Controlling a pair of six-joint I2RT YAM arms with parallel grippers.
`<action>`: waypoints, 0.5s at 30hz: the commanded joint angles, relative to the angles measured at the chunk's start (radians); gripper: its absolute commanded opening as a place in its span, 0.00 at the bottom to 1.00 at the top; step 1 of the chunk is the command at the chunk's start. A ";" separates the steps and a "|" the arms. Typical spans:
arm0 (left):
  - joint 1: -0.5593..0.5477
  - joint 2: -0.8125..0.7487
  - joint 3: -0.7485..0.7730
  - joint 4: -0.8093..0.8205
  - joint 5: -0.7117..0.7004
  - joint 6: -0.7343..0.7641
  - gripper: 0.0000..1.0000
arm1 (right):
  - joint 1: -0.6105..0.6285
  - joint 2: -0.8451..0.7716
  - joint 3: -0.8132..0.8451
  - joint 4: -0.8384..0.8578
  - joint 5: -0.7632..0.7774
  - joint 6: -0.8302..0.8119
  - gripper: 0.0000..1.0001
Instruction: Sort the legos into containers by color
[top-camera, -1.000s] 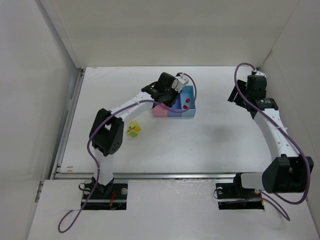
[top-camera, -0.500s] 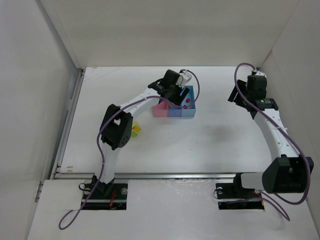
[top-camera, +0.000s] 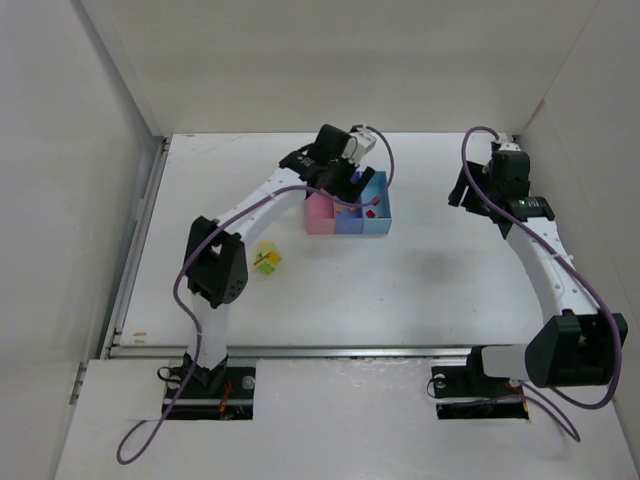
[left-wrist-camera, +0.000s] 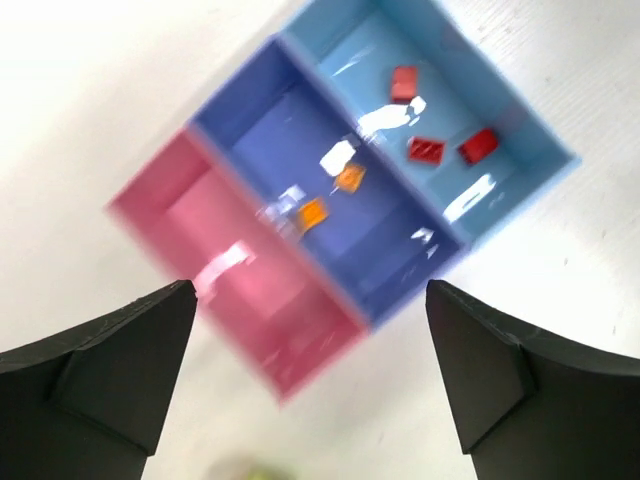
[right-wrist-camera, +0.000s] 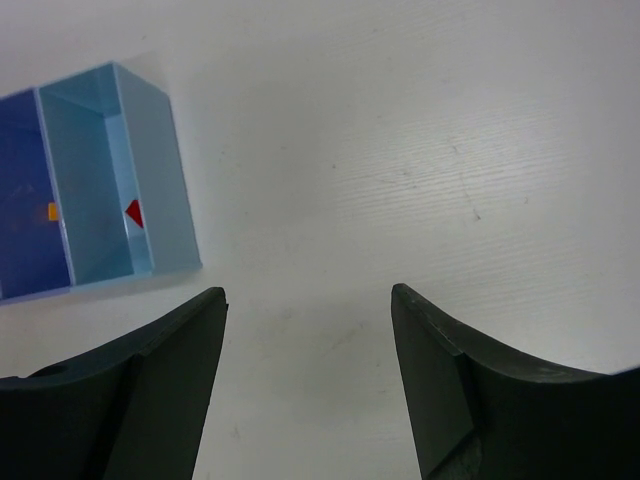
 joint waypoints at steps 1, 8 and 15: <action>0.040 -0.237 -0.031 -0.167 -0.078 0.076 1.00 | 0.059 -0.038 0.017 0.022 -0.060 -0.066 0.72; 0.063 -0.389 -0.372 -0.448 -0.177 0.113 1.00 | 0.214 0.043 0.035 0.025 -0.005 -0.056 0.72; 0.008 -0.398 -0.601 -0.419 -0.261 0.086 1.00 | 0.317 0.157 0.141 0.025 -0.016 -0.045 0.74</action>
